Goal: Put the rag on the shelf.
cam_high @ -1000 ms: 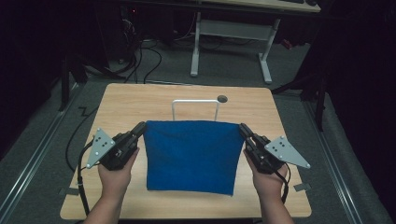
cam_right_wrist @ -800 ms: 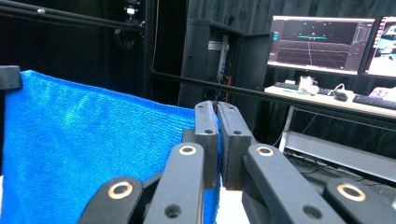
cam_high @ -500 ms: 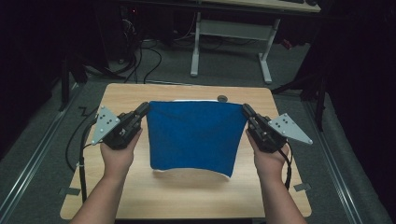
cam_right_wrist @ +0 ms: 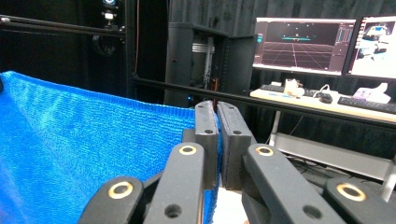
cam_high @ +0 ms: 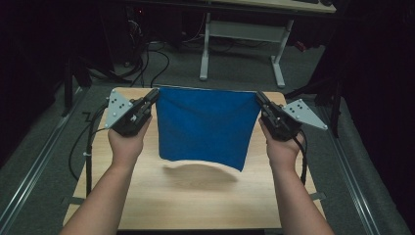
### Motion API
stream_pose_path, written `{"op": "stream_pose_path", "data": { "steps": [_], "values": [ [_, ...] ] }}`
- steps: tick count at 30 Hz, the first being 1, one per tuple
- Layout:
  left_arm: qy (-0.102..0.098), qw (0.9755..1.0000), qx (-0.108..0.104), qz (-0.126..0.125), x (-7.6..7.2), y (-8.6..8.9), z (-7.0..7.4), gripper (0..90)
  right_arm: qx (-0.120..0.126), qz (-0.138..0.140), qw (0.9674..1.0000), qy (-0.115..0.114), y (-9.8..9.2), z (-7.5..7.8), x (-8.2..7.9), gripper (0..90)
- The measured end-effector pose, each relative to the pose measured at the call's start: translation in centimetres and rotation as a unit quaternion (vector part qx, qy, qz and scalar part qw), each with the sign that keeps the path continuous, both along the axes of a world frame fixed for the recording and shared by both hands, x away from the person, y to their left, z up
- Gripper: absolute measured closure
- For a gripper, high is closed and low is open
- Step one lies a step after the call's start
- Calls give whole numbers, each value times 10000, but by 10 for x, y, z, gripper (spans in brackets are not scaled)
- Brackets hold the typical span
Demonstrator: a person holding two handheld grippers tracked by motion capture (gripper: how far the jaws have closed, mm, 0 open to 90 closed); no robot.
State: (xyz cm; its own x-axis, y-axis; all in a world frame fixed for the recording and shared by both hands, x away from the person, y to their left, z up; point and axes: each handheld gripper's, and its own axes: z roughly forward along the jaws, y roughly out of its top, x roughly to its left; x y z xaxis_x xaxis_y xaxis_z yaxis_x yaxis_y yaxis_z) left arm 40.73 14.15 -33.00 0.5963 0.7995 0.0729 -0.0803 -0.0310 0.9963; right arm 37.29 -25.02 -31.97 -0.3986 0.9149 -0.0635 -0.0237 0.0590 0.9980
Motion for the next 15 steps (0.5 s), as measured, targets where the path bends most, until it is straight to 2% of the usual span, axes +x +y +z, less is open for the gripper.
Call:
{"op": "stream_pose_path", "data": {
  "steps": [5,10,15],
  "values": [
    [56,10000,34,50,19,-2,6,892,-41,-57,10000,32,1,5,16,882],
    [107,9997,199,110,40,-6,13,893,-87,-132,9999,51,2,11,35,883],
    [136,9998,76,146,58,-5,17,892,-159,-198,9996,81,2,17,54,883]
  ]
}}
